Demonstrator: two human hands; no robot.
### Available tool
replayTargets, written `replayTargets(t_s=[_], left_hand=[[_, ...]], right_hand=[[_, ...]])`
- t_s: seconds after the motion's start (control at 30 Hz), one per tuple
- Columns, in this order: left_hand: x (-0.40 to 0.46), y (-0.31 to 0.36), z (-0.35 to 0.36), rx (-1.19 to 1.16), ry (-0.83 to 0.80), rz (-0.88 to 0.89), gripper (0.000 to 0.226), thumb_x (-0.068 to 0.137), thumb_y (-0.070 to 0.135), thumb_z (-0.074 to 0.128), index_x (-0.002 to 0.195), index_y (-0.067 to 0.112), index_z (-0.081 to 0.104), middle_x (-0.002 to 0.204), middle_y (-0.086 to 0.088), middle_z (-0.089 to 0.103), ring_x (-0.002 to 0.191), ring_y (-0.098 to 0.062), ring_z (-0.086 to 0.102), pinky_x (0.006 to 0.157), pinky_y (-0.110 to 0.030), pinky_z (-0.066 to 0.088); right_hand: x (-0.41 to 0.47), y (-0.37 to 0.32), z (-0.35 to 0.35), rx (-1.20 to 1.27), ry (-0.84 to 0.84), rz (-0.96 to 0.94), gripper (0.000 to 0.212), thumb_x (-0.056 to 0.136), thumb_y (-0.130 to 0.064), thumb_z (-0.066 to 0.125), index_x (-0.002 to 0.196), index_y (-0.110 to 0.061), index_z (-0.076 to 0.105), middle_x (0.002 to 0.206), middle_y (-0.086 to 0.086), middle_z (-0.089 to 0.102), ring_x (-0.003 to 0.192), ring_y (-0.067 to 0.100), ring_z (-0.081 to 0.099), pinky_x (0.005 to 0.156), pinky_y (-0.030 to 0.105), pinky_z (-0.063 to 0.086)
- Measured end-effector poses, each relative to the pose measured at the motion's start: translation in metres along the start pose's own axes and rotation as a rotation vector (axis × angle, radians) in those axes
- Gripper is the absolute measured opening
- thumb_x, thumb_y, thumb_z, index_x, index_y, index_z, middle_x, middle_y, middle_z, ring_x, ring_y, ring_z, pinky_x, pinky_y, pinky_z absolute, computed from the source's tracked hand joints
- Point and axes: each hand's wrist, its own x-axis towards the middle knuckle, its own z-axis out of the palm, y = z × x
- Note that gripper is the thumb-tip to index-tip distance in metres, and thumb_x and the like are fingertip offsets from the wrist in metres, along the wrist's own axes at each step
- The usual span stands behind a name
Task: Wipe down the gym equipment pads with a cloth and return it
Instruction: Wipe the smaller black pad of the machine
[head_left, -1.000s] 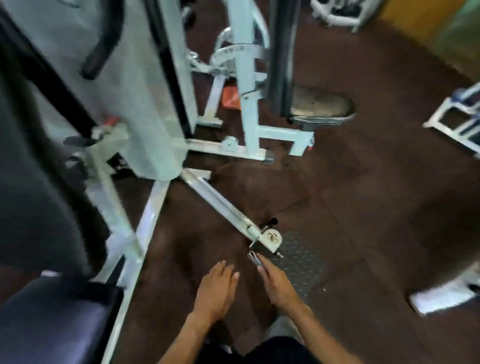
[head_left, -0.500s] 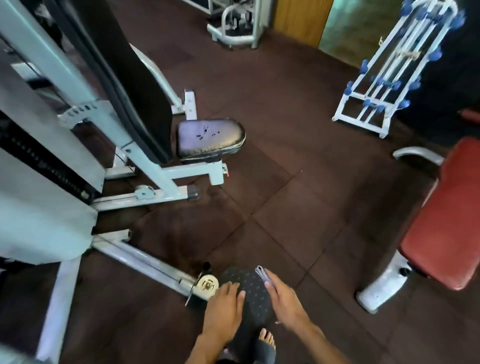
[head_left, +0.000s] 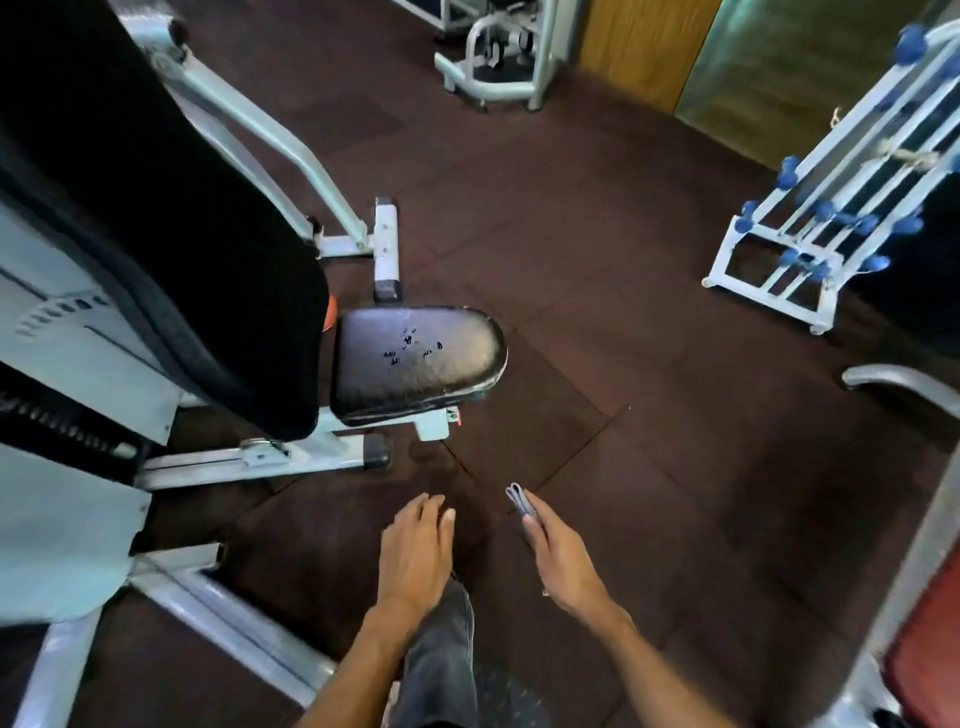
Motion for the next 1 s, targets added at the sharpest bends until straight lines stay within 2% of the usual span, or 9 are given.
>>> replayTargets(t_s=[0.13,0.23,0.4,0.57,0.63,0.77,0.87,0.93,1.0], left_hand=[[0.112,-0.014,-0.023,-0.012,0.054,-0.044,0.051,0.102,0.042,0.029,0.135,0.013,0.055,0.143,-0.009,0.053,0.132,-0.025,0.05,0.11,-0.04,0.04],[0.184,-0.036,-0.037,-0.04,0.13,-0.087,0.063,0.097,0.047,0.024,0.131,0.007,0.058,0.14,-0.014,0.055,0.13,-0.03,0.052,0.107,-0.044,0.042],[0.274,-0.081,-0.032,-0.029,0.184,-0.164,0.049,0.102,0.036,0.037,0.141,0.008,0.048,0.151,-0.014,0.044,0.14,-0.029,0.041,0.114,-0.046,0.034],[0.334,-0.117,-0.022,0.033,0.271,-0.136,0.06,0.1,0.043,0.022,0.149,0.01,0.036,0.159,-0.013,0.03,0.149,-0.026,0.027,0.118,-0.045,0.028],[0.352,-0.13,-0.012,0.029,0.275,-0.171,0.061,0.101,0.043,0.02,0.151,0.01,0.032,0.162,-0.012,0.024,0.151,-0.025,0.021,0.12,-0.045,0.025],[0.366,-0.148,0.008,0.008,0.293,-0.24,0.059,0.103,0.041,0.017,0.155,0.013,0.02,0.166,-0.005,0.01,0.153,-0.018,0.008,0.124,-0.041,0.018],[0.364,-0.153,0.016,-0.016,0.317,-0.231,0.055,0.105,0.037,0.015,0.156,0.016,0.016,0.166,0.001,0.006,0.153,-0.012,0.004,0.124,-0.033,0.013],[0.362,-0.154,0.016,-0.055,0.315,-0.216,0.055,0.104,0.037,0.015,0.156,0.018,0.017,0.166,0.004,0.006,0.153,-0.01,0.002,0.123,-0.032,0.015],[0.362,-0.154,0.014,-0.056,0.316,-0.219,0.055,0.104,0.037,0.014,0.156,0.019,0.017,0.166,0.005,0.005,0.153,-0.01,0.002,0.123,-0.033,0.017]], right_hand=[[0.117,-0.026,0.006,-0.019,-0.019,0.037,0.043,0.102,-0.031,0.041,0.144,-0.022,0.042,0.145,-0.008,0.049,0.133,0.005,0.044,0.111,0.019,0.032],[0.199,-0.046,0.014,-0.009,-0.052,0.024,0.042,0.103,-0.029,0.041,0.144,-0.023,0.043,0.145,-0.012,0.047,0.134,0.003,0.043,0.108,0.011,0.029],[0.326,-0.074,0.028,-0.063,-0.049,-0.096,0.043,0.104,-0.029,0.037,0.146,-0.02,0.04,0.148,-0.014,0.04,0.138,-0.001,0.034,0.11,0.007,0.023],[0.416,-0.084,0.063,-0.363,-0.165,-0.295,0.048,0.106,-0.028,0.03,0.153,-0.019,0.023,0.16,-0.004,0.021,0.15,0.012,0.009,0.124,0.031,0.007],[0.443,-0.079,0.087,-0.495,-0.142,-0.361,0.048,0.106,-0.023,0.031,0.153,-0.016,0.022,0.161,0.0,0.018,0.151,0.016,0.005,0.124,0.039,0.004],[0.467,-0.075,0.136,-0.712,-0.01,-0.485,0.047,0.103,-0.018,0.038,0.149,-0.009,0.032,0.158,0.008,0.029,0.149,0.029,0.019,0.122,0.041,0.016],[0.436,-0.065,0.147,-0.78,-0.153,-0.676,0.054,0.1,-0.014,0.046,0.151,-0.011,0.026,0.16,0.006,0.023,0.15,0.027,0.014,0.121,0.039,0.015],[0.402,-0.05,0.128,-0.87,-0.311,-0.786,0.058,0.101,-0.018,0.043,0.153,-0.016,0.018,0.163,0.0,0.014,0.151,0.021,0.006,0.122,0.037,0.013],[0.387,-0.033,0.093,-0.96,-0.403,-0.878,0.058,0.1,-0.024,0.04,0.153,-0.019,0.019,0.162,-0.003,0.016,0.151,0.019,0.01,0.12,0.037,0.016]])
